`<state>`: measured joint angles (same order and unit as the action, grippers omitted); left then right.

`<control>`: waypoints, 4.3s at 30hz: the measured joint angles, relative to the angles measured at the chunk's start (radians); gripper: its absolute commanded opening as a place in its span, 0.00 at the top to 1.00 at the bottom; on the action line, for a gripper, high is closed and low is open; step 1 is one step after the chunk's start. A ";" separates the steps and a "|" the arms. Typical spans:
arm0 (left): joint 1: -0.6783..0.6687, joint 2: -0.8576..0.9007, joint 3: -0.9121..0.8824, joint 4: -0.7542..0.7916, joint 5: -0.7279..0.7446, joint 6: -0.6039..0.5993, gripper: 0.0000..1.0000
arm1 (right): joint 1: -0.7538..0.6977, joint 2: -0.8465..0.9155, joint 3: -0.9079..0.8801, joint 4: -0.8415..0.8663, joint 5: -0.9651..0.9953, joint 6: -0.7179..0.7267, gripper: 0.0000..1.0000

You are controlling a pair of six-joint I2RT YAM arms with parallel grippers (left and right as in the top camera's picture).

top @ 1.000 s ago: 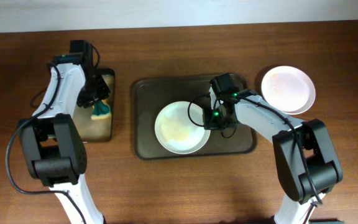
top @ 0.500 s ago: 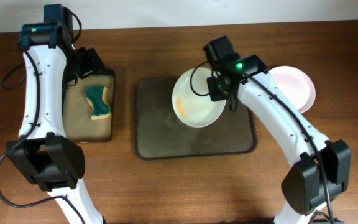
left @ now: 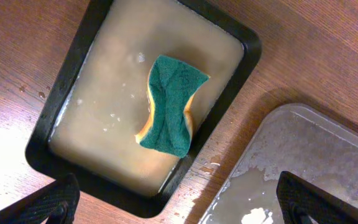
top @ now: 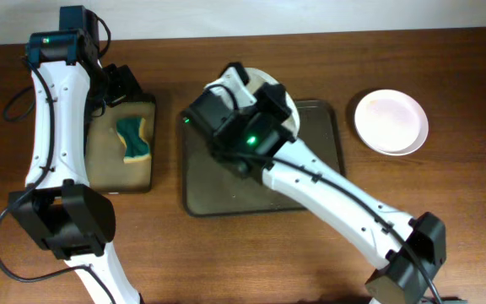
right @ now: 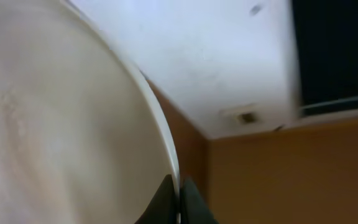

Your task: Clean dirty plates on tray and stack at the side

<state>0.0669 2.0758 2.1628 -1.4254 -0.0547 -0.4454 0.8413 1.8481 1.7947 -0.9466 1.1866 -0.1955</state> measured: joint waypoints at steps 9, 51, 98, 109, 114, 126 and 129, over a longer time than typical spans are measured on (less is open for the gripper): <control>0.000 0.000 0.000 0.000 0.000 0.000 0.01 | 0.065 0.000 0.001 0.095 0.142 -0.318 0.96; 0.000 0.000 0.000 0.000 0.000 0.000 0.01 | -1.318 -0.012 -0.406 0.317 -1.435 0.409 0.64; 0.000 0.000 0.000 -0.001 0.000 0.000 0.01 | -0.919 -1.675 -1.044 0.107 -1.567 0.200 0.02; 0.000 0.000 0.000 0.000 0.000 0.000 0.01 | -0.821 -1.834 -1.547 0.732 -1.517 0.183 0.02; 0.000 0.000 0.000 0.000 0.000 0.000 0.01 | -0.818 -1.834 -1.667 0.852 -1.423 0.183 0.02; 0.000 0.000 0.000 0.000 0.000 0.000 0.01 | -0.838 -1.834 -1.784 0.879 -1.260 0.183 0.02; 0.000 0.000 0.000 0.000 0.000 0.000 0.00 | -0.849 -1.834 -1.784 0.877 -1.244 0.183 0.02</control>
<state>0.0673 2.0758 2.1628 -1.4254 -0.0547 -0.4450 -0.0078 0.0139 0.0109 -0.0700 -0.0574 -0.0124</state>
